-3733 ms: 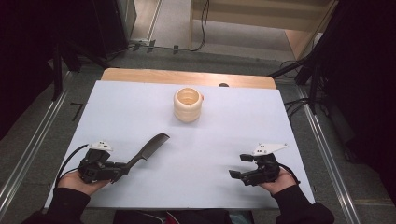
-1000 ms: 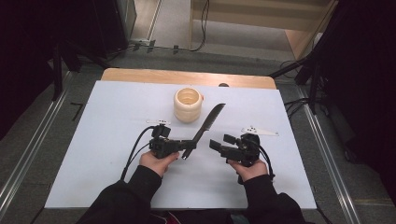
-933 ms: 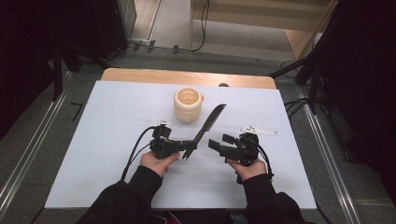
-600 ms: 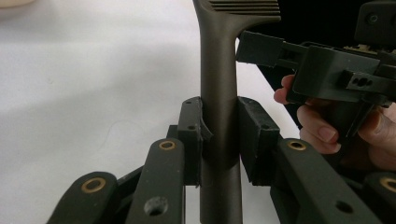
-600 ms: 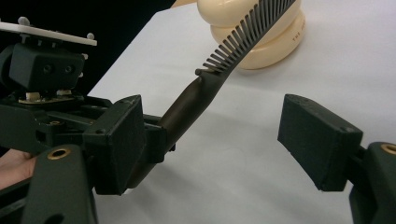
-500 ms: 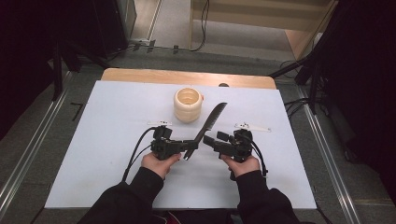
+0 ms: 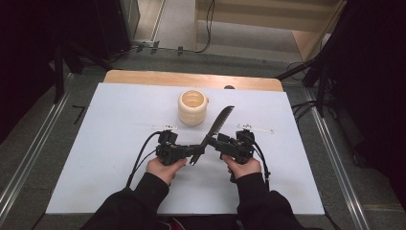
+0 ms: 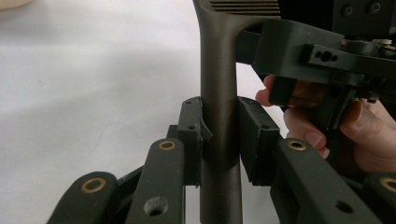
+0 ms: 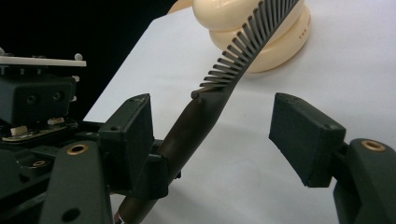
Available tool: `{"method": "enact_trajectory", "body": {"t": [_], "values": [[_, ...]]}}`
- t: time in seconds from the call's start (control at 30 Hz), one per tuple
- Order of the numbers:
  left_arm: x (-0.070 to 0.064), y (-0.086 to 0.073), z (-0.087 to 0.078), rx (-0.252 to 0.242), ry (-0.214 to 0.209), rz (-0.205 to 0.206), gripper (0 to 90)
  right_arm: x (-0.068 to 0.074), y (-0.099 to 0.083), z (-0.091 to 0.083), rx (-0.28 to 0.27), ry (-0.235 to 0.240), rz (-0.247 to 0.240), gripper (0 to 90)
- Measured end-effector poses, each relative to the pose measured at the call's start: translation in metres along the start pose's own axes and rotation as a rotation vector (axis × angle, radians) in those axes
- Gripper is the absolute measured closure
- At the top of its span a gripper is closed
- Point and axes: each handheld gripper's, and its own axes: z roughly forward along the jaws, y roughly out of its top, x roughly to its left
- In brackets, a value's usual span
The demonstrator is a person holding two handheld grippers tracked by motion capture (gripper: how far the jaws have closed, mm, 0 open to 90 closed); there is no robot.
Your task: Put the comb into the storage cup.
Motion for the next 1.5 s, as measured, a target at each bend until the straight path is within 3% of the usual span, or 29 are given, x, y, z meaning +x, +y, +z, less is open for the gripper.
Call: {"method": "enact_trajectory", "body": {"t": [0.7,0.93,1.5], "values": [[-0.0019,-0.0044,0.0024,-0.026,-0.015,0.002,72.5,0.0037,0.0003,0.0109,0.04,-0.013,0.096,45.8],[-0.0014,-0.0063,0.0048,-0.027,-0.024,0.001,72.4,0.0041,0.0017,0.0099,0.058,0.012,0.143,59.7],[-0.0027,-0.0078,0.0072,-0.023,-0.03,0.021,72.1,0.0018,0.0055,0.0072,0.089,0.051,0.195,66.9]]}}
